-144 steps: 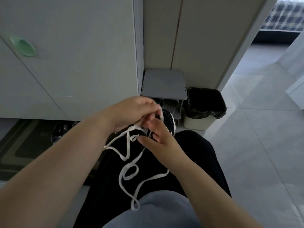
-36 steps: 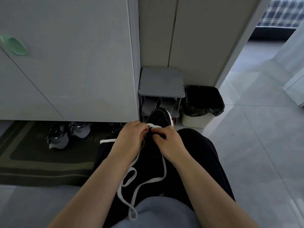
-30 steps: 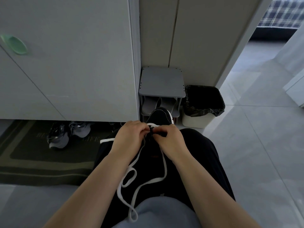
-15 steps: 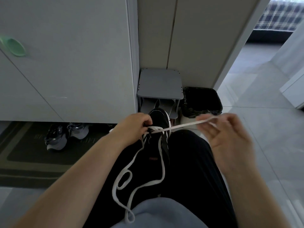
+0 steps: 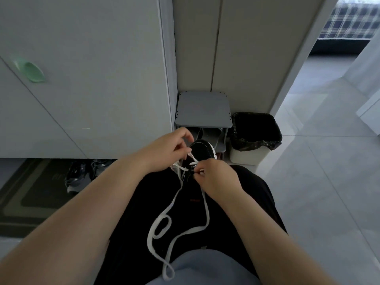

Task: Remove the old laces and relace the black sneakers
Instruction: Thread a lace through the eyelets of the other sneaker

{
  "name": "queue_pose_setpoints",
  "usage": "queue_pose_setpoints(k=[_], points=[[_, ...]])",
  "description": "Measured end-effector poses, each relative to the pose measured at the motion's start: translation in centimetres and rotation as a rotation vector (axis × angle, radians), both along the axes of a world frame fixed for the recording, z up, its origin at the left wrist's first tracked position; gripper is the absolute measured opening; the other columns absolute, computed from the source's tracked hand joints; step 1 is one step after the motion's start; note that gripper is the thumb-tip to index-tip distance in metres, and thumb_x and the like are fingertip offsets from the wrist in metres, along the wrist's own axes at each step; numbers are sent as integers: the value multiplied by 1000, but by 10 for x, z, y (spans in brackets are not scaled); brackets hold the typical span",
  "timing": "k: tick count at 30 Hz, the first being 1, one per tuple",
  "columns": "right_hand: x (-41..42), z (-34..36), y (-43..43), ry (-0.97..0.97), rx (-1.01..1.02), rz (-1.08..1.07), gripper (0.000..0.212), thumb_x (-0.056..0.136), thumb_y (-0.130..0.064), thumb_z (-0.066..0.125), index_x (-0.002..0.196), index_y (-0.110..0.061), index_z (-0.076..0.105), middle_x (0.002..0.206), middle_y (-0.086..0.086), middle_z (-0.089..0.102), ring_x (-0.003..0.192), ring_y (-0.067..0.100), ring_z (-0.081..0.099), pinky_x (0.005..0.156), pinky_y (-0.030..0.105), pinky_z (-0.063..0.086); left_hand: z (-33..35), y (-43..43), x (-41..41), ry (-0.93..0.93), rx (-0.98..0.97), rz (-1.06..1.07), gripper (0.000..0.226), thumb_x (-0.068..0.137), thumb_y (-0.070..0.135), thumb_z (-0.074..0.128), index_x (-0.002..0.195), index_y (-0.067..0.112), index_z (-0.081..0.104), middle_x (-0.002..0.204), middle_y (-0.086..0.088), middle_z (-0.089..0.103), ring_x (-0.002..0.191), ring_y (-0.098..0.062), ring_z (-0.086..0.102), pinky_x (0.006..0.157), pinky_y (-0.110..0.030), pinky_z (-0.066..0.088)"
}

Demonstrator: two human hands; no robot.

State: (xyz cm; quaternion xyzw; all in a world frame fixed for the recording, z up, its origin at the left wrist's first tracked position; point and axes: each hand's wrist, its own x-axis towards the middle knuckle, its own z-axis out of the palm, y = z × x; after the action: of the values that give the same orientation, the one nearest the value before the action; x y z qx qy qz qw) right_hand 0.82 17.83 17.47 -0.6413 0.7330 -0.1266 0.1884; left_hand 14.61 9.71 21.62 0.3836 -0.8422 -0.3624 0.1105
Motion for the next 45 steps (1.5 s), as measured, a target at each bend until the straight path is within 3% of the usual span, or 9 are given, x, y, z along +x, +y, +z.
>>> queue_pose_setpoints(k=[7,13,19,24,27,33,37,42,45], points=[[5,-2,-1,16,-164,-14,25,91,-22,54,115,-23,59,105,-3,58,88,21,60,69,32,50,21,-1,7,275,224,70,24,93,6,50,112,18,58,92,3,71,68,3,58,64,-11,46],[2,-7,-2,158,-184,19,22,95,-20,46,92,-16,67,83,-3,49,71,20,58,55,27,45,30,-4,12,365,280,138,23,91,7,53,107,20,63,94,6,72,79,0,59,71,-13,44],[-4,-4,-2,132,-166,86,18,91,-20,53,104,-17,65,102,-2,54,80,21,61,64,32,51,31,-7,14,628,489,288,23,90,0,48,99,16,63,80,11,68,72,-2,60,80,-24,50],[7,1,-7,279,-89,92,21,90,-1,48,101,-12,61,82,-1,49,67,22,54,53,28,39,25,-4,12,714,516,379,23,91,-1,48,97,14,65,83,4,60,75,-6,58,83,-27,54],[-2,17,4,157,-159,40,20,92,-13,49,103,-18,63,89,-3,58,82,21,60,66,31,47,25,-6,20,740,476,433,23,91,0,49,98,13,66,85,4,61,79,-8,58,81,-27,54],[-71,55,70,-159,-373,-241,14,88,-14,63,95,-22,72,89,-5,67,68,6,59,69,17,43,17,-12,39,665,353,472,19,88,4,56,93,18,69,77,5,65,80,-9,60,86,-27,49],[-92,63,106,-465,-657,-464,25,88,-16,62,89,-40,69,74,-11,64,60,7,54,56,5,38,7,-13,50,466,3,561,21,84,7,63,90,26,67,79,5,61,73,-2,57,76,-10,44],[-62,53,79,-608,-653,-196,15,83,-30,61,85,-43,68,75,-15,57,59,5,53,56,5,37,0,-6,57,295,-155,589,28,83,3,62,79,30,62,75,4,58,61,-7,52,60,-8,42],[-37,29,41,-352,-389,-6,6,83,-29,67,87,-31,70,94,-20,48,79,-2,55,67,6,40,-4,-1,58,217,-124,580,27,83,4,62,74,29,63,72,2,58,60,-12,51,58,-18,40]])
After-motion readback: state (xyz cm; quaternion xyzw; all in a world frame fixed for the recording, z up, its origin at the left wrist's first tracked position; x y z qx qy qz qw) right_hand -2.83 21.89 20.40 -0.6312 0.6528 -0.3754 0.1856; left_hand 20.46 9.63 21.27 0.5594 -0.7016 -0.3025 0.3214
